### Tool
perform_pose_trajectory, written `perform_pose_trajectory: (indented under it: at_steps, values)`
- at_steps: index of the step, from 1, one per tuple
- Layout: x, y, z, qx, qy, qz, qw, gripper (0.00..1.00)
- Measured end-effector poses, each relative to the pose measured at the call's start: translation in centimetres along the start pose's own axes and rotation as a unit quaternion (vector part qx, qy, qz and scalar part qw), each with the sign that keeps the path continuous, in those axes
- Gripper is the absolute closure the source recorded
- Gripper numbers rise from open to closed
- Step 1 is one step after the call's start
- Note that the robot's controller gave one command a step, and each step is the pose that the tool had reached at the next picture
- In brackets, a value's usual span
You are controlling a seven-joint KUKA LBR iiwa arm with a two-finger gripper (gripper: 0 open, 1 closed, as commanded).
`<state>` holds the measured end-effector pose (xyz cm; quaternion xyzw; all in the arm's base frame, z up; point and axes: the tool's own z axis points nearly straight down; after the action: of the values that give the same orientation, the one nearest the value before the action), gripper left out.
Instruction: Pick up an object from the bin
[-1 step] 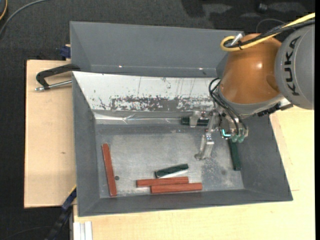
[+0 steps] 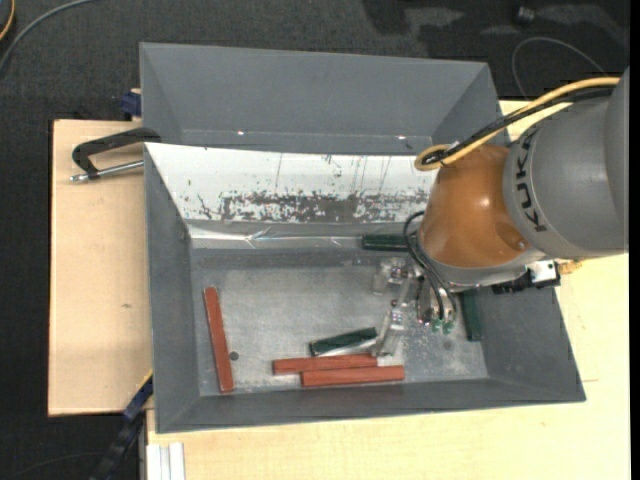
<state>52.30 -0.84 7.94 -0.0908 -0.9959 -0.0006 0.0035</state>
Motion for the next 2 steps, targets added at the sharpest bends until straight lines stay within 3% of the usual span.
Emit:
perform_pose_trajectory:
  at_steps: [1,2]
  values:
    - [-0.22,0.04,-0.33,0.0,-0.0036,0.0,1.0,1.0]
    - [-0.22,0.04,-0.33,0.0,-0.0036,0.0,1.0,0.0]
